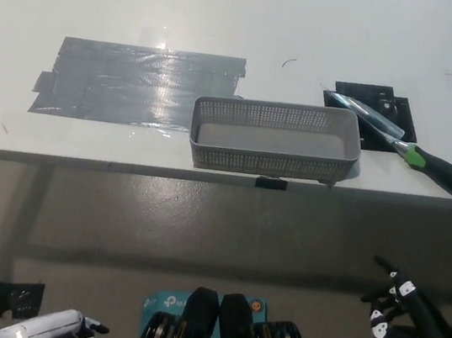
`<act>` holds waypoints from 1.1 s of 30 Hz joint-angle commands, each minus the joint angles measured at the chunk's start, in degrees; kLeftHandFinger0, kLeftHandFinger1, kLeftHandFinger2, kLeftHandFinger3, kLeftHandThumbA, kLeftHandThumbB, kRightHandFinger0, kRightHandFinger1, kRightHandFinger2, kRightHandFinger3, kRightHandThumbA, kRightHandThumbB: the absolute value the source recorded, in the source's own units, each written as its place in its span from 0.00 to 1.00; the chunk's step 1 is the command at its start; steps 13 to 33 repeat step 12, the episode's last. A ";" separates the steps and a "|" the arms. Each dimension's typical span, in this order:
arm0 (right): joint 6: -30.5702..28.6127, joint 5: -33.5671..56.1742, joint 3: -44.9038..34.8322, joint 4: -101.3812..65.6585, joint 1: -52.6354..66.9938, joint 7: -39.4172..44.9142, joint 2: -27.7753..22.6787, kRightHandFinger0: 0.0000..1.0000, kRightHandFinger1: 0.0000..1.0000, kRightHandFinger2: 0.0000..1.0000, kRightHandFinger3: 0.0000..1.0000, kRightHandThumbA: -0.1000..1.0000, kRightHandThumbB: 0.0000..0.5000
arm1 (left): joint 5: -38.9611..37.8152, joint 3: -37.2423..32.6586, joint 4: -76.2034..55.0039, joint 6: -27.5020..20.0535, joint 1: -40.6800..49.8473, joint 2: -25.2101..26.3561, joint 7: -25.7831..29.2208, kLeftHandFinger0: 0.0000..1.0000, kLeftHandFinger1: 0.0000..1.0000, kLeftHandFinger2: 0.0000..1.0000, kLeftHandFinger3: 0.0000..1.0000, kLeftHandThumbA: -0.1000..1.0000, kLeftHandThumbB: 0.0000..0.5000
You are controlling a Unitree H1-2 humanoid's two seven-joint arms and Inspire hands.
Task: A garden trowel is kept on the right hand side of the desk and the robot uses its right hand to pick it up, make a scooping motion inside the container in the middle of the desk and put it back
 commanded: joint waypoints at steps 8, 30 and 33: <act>4.04 2.58 1.42 0.06 -1.29 2.27 -2.81 0.34 0.37 0.47 1.00 0.23 0.32 | -1.70 -0.90 0.76 0.79 -1.35 1.27 2.15 1.00 1.00 1.00 1.00 1.00 0.39; 3.99 2.99 1.94 -0.27 -1.29 2.44 -3.26 0.28 0.33 0.46 1.00 0.22 0.32 | -1.46 -0.65 0.73 0.79 -1.44 0.91 1.83 1.00 1.00 1.00 1.00 1.00 0.40; 3.99 2.99 1.94 -0.27 -1.29 2.44 -3.26 0.28 0.33 0.46 1.00 0.22 0.32 | -1.46 -0.65 0.73 0.79 -1.44 0.91 1.83 1.00 1.00 1.00 1.00 1.00 0.40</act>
